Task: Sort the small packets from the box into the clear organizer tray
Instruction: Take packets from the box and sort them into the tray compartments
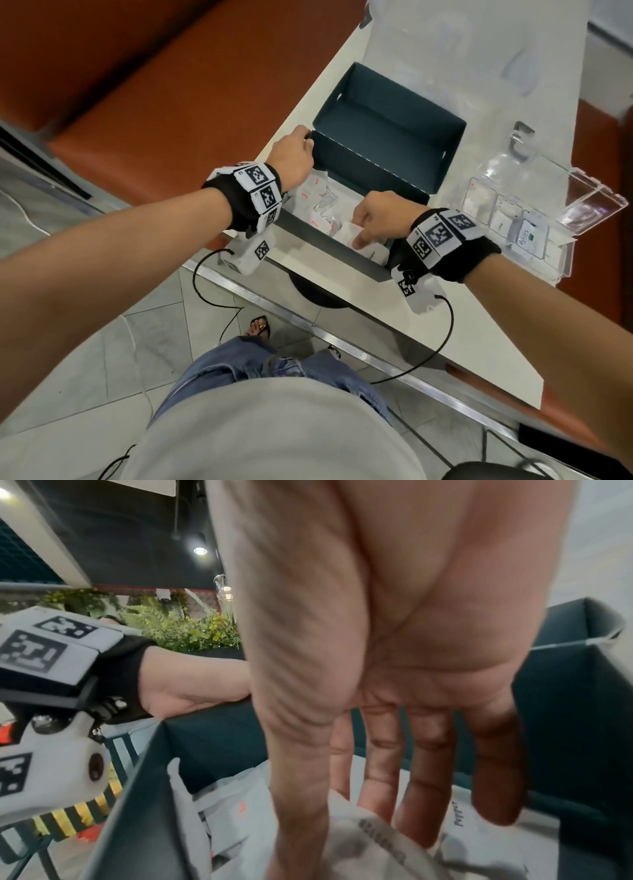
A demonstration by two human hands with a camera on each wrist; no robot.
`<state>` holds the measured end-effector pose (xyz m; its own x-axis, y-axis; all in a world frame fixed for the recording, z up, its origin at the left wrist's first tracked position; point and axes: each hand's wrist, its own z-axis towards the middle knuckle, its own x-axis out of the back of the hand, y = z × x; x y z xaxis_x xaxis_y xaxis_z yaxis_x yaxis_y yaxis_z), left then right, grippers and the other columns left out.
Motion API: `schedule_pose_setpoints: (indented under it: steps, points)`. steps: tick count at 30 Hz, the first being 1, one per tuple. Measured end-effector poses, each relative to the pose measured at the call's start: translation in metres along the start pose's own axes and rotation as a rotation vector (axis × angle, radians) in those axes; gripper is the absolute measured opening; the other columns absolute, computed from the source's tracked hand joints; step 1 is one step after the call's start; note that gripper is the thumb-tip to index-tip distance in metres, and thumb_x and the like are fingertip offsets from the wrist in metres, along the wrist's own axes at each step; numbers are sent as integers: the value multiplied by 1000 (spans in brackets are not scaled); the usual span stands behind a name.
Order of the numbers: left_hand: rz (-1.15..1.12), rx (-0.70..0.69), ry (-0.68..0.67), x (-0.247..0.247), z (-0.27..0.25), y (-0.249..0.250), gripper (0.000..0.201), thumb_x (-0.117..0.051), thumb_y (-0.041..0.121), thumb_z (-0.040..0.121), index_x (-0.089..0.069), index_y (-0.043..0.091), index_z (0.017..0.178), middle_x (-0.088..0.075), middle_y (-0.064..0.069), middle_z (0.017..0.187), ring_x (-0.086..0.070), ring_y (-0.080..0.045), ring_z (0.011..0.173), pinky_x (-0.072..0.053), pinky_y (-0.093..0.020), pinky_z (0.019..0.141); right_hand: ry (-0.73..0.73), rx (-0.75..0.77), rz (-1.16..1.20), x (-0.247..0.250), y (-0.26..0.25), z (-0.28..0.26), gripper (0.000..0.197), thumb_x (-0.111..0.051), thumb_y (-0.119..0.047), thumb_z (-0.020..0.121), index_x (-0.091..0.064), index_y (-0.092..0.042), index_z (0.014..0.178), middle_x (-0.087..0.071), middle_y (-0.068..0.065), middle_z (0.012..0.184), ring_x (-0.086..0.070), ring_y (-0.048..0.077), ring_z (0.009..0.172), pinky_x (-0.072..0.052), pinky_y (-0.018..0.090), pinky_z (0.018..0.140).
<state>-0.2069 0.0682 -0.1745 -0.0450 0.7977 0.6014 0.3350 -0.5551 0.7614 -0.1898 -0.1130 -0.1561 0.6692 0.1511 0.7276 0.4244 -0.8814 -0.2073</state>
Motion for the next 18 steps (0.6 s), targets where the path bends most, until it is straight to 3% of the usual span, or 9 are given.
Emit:
schedule_pose_setpoints:
  steps: [2, 5, 10, 12, 13, 15, 18]
  points:
    - [-24, 10, 15, -3, 1, -1, 34, -28, 20, 107, -43, 6, 135, -59, -19, 121, -57, -34, 108, -48, -41, 90, -19, 14, -33, -2, 3, -2, 39, -82, -28, 73, -47, -15, 61, -47, -2, 63, -47, 18, 60, -39, 26, 58]
    - [-50, 19, 33, -6, 2, -1, 35, -27, 20, 107, -42, 7, 136, -57, -20, 124, -55, -34, 110, -43, -38, 87, -39, 15, -62, -2, 7, -7, 36, -81, -24, 73, -46, -24, 62, -44, -8, 69, -46, 10, 64, -35, 25, 56]
    - [-54, 19, 38, -9, 3, -4, 35, -27, 22, 107, -41, 9, 136, -54, -19, 127, -53, -34, 112, -40, -35, 88, 58, 51, -55, 7, 8, -10, 51, -81, -23, 74, -34, -13, 56, -36, 0, 58, -36, 18, 56, -33, 28, 54]
    - [-64, 19, 43, -9, 3, -5, 36, -28, 22, 107, -41, 9, 137, -55, -19, 127, -54, -34, 113, -42, -37, 91, 123, 47, -33, 13, 7, -13, 45, -80, -23, 75, -42, -9, 58, -40, 3, 58, -39, 18, 54, -35, 30, 56]
    - [-73, 16, 43, -9, 3, -5, 36, -28, 22, 107, -41, 9, 137, -56, -19, 127, -54, -34, 112, -44, -38, 92, 158, 39, -27, 17, 8, -15, 36, -80, -23, 76, -52, -4, 64, -49, 8, 62, -46, 21, 58, -40, 31, 61]
    - [-98, 16, 37, -8, 2, -5, 36, -31, 22, 106, -42, 9, 138, -57, -18, 126, -55, -33, 112, -45, -40, 95, 228, 39, 11, 25, 12, -18, 30, -78, -25, 77, -67, 2, 87, -66, 17, 84, -59, 27, 75, -45, 31, 72]
    - [-170, 65, 82, -4, 2, -5, 36, -40, 26, 104, -45, 12, 137, -56, -11, 131, -55, -25, 113, -46, -35, 95, 357, 15, 221, 37, 22, -26, 27, -78, -20, 78, -72, -4, 98, -71, 14, 96, -66, 24, 88, -54, 35, 81]
